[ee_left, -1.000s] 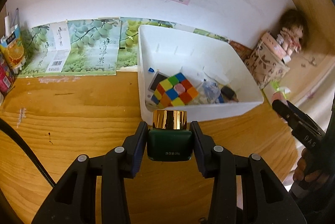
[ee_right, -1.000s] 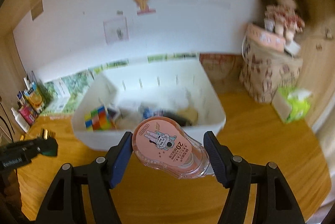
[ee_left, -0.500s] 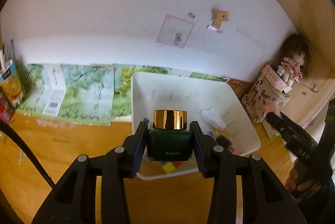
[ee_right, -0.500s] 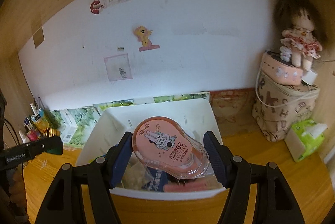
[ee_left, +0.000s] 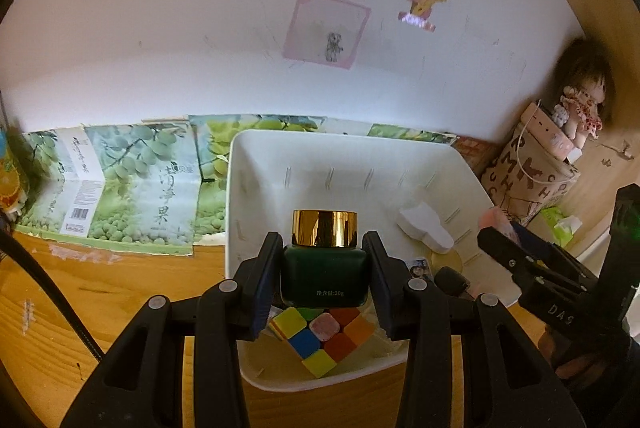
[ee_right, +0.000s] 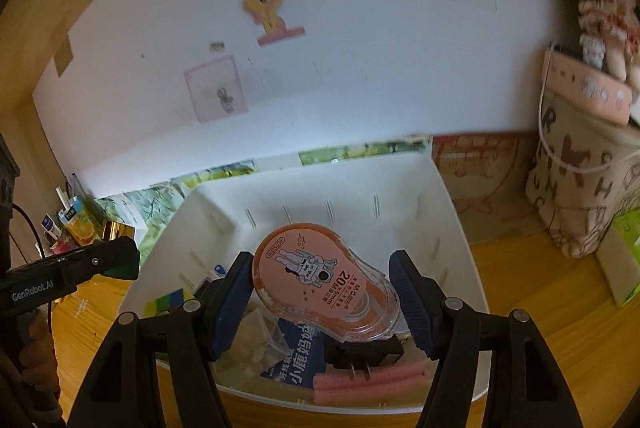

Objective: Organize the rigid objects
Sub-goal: 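Carry the green bottle and pink tape roller over the bin with both tools, then lower both items into the bin and open both tools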

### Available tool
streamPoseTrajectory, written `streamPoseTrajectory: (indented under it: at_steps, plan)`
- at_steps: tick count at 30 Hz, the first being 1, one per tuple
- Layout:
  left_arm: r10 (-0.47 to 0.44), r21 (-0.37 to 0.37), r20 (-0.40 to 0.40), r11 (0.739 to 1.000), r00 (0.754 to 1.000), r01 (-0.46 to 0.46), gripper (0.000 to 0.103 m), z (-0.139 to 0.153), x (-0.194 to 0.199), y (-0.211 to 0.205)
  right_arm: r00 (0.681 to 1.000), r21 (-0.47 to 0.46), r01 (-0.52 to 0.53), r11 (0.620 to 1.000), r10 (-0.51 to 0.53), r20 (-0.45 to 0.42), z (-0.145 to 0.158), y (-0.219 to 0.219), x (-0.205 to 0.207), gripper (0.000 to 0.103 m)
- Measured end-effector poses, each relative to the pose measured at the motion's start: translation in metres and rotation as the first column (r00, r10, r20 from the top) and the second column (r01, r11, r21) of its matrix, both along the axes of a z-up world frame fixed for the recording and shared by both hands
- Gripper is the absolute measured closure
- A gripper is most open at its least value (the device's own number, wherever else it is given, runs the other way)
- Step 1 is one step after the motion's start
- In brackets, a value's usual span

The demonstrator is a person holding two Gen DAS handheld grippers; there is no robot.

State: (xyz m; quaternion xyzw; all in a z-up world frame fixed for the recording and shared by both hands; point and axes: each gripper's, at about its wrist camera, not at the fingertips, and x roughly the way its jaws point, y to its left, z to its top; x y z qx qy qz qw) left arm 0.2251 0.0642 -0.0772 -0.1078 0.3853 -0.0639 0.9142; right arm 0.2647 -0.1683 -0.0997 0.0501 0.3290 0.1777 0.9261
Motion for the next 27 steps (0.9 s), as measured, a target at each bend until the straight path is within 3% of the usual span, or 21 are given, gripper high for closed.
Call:
streamPoseTrajectory:
  at_steps: [6,7,9,11,14,17,20,23,27]
  plan:
    - [0.01,0.019,0.003,1.0,1.0,-0.01,0.058,-0.003,0.001,-0.008,1.0,0.02,0.007,1.0,-0.006,-0.026,-0.006,-0.001,0.003,0.033]
    - [0.003,0.02,0.012,1.0,1.0,-0.003,0.058,-0.001,0.0,-0.01,1.0,0.026,0.008,1.0,-0.007,-0.028,-0.004,-0.001,0.002,0.029]
    - [-0.007,0.027,0.041,1.0,0.999,0.006,0.051,0.005,-0.005,-0.013,1.0,0.032,0.008,0.999,-0.008,-0.018,0.0,-0.002,-0.002,0.021]
    - [-0.007,0.034,0.071,0.999,0.997,0.005,0.032,0.014,-0.012,-0.015,1.0,0.03,0.007,1.0,-0.006,-0.007,0.006,-0.002,-0.006,0.021]
    - [0.0,0.022,0.104,1.0,0.995,-0.002,0.022,0.026,-0.022,-0.014,1.0,0.037,0.007,0.999,-0.007,0.002,0.016,-0.004,-0.014,0.02]
    - [0.003,0.01,0.131,1.0,0.991,-0.005,0.019,0.039,-0.034,-0.013,1.0,0.056,0.014,0.998,-0.015,0.015,0.028,-0.007,-0.026,0.018]
    - [0.008,-0.001,0.157,1.0,0.988,-0.008,0.017,0.05,-0.05,-0.011,0.999,0.074,0.044,0.996,-0.046,0.029,0.04,-0.01,-0.043,0.009]
    - [0.011,0.005,0.154,1.0,0.988,-0.012,0.017,0.053,-0.064,-0.009,0.997,0.09,0.069,0.994,-0.073,0.04,0.047,-0.012,-0.059,0.001]
    - [0.009,-0.012,0.117,1.0,0.993,-0.008,0.017,0.048,-0.084,-0.002,0.996,0.102,0.086,0.991,-0.089,0.027,0.051,-0.01,-0.083,0.001]
